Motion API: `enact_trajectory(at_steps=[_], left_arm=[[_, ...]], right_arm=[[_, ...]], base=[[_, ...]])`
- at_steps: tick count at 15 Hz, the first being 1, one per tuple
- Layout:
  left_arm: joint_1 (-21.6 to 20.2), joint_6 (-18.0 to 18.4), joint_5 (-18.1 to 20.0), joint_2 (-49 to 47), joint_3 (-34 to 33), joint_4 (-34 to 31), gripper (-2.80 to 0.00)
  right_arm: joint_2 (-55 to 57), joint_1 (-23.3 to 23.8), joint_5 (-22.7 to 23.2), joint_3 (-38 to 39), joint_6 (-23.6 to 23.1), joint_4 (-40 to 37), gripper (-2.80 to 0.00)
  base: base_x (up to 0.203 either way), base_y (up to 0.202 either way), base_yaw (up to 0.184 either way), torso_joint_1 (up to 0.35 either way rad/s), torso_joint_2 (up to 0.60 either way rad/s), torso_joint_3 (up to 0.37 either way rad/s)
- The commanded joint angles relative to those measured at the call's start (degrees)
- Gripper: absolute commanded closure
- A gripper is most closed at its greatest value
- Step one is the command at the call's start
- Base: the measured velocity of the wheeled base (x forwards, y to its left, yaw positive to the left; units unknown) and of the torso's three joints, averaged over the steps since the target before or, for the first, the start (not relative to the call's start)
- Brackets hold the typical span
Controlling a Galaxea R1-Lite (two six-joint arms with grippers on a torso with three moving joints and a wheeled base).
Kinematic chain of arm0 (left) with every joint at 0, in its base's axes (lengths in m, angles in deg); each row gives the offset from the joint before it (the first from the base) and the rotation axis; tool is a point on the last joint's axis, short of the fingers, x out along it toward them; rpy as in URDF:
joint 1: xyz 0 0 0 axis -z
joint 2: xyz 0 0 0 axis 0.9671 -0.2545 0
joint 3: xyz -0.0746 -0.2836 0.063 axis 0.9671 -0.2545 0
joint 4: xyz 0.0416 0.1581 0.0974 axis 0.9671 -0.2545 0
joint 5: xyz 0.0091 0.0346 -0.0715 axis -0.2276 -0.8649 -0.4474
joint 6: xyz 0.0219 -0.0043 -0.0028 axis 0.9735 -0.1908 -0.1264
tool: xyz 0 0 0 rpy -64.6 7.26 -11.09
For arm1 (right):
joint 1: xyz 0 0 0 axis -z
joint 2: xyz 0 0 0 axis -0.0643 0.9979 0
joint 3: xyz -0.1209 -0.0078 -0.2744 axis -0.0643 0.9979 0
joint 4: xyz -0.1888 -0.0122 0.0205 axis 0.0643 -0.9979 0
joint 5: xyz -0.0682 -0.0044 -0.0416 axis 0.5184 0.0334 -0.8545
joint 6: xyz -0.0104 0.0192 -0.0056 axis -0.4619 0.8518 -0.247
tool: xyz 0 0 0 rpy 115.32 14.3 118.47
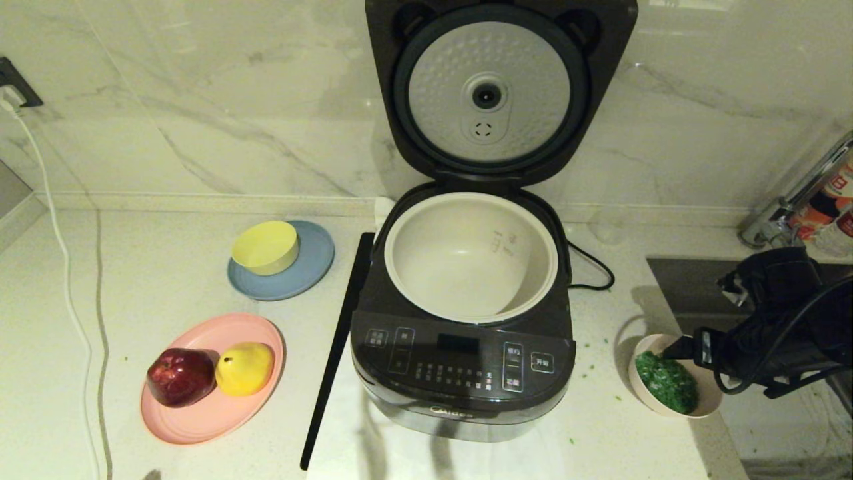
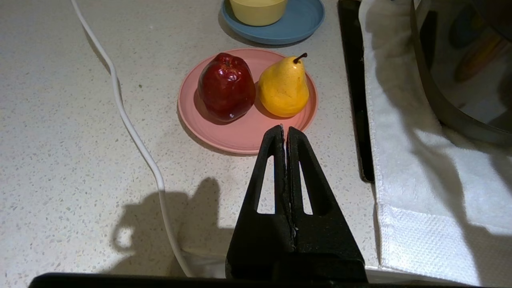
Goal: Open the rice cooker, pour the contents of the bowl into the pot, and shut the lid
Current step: Fill a bowl with water from the tap
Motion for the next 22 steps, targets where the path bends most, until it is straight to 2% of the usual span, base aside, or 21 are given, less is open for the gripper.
enact_trajectory(at_steps=[1, 2, 16, 22], left_arm=[[0.0, 0.0, 0.0, 0.0, -0.5, 0.0, 0.0], [0.0, -0.1, 0.0, 0.0, -0.5, 0.1, 0.0], [0.0, 0.0, 0.0, 0.0, -0.5, 0.0, 0.0], [0.0, 0.0, 0.0, 0.0, -0.5, 0.0, 0.0]], right_arm=[[-0.1, -0.5, 0.0, 0.4, 0.2, 0.0, -0.61], [-0.1, -0.5, 0.0, 1.1, 0.1, 0.4, 0.0], [-3.1, -0.2, 0.3, 2.1, 2.6, -0.1, 0.0], [-6.1, 7.9, 6.9, 0.8, 2.6, -3.4, 0.0]], base=[[0.0, 0.0, 0.0, 0.0, 0.0, 0.0], [0.0, 0.0, 0.0, 0.0, 0.0, 0.0], [0.0, 0.0, 0.0, 0.0, 0.0, 0.0], [0.0, 0.0, 0.0, 0.0, 0.0, 0.0]])
